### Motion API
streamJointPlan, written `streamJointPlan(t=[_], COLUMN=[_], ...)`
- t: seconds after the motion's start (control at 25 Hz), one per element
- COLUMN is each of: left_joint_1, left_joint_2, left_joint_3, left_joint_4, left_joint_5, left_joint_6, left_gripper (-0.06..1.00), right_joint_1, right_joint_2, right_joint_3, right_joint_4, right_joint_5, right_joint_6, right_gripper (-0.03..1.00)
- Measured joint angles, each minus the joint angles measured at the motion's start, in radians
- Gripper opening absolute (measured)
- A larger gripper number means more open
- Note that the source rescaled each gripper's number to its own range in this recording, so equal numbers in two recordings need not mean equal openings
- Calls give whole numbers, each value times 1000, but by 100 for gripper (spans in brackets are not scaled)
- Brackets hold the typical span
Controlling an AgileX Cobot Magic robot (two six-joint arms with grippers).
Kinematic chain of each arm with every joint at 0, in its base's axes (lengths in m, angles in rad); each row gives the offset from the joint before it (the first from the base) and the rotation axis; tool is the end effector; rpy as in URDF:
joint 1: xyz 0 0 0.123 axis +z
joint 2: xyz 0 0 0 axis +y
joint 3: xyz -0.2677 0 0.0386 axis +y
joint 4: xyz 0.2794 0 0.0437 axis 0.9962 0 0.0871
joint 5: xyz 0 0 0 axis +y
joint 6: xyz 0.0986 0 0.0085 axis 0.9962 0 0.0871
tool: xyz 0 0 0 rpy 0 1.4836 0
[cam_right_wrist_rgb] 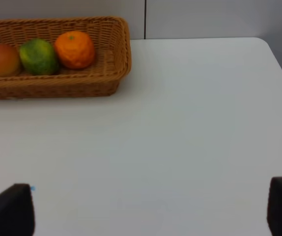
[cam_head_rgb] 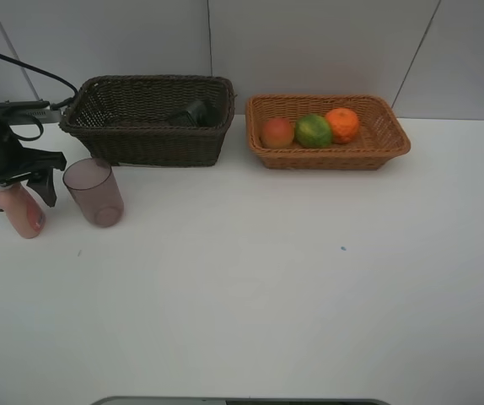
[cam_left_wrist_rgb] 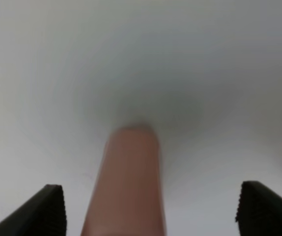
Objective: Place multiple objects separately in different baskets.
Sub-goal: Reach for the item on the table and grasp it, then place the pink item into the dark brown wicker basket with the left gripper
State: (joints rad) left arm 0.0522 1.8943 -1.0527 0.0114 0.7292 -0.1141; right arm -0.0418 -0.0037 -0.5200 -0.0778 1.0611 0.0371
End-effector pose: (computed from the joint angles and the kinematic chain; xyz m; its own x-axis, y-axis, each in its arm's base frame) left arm 0.3484 0.0190 0.0867 -0.9837 -0.1569 -0.0874 -0.1574 0.9875 -0.0017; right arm 0.0408 -0.0084 0.2952 -0.4337 0.0172 -0.9009 0.1024 0.9943 -0.0303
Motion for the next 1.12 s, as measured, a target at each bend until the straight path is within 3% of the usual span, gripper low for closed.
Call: streamJointPlan(t=[0.12, 0.16, 1.12], left_joint_1=[0, 0, 0], left_joint_2=[0, 0, -45], left_joint_3=[0, 0, -2], left_joint_4=[0, -1, -3], left_joint_5=[2, 3, 9], left_joint_6=[0, 0, -30], left_gripper=[48, 42, 42], right_joint_1=[0, 0, 0], right_joint_2=[0, 0, 0], right_joint_3=[0, 0, 0], right_joint_4=[0, 0, 0], right_joint_5=[0, 0, 0], right_joint_6=[0, 0, 0], right_gripper=[100, 100, 100])
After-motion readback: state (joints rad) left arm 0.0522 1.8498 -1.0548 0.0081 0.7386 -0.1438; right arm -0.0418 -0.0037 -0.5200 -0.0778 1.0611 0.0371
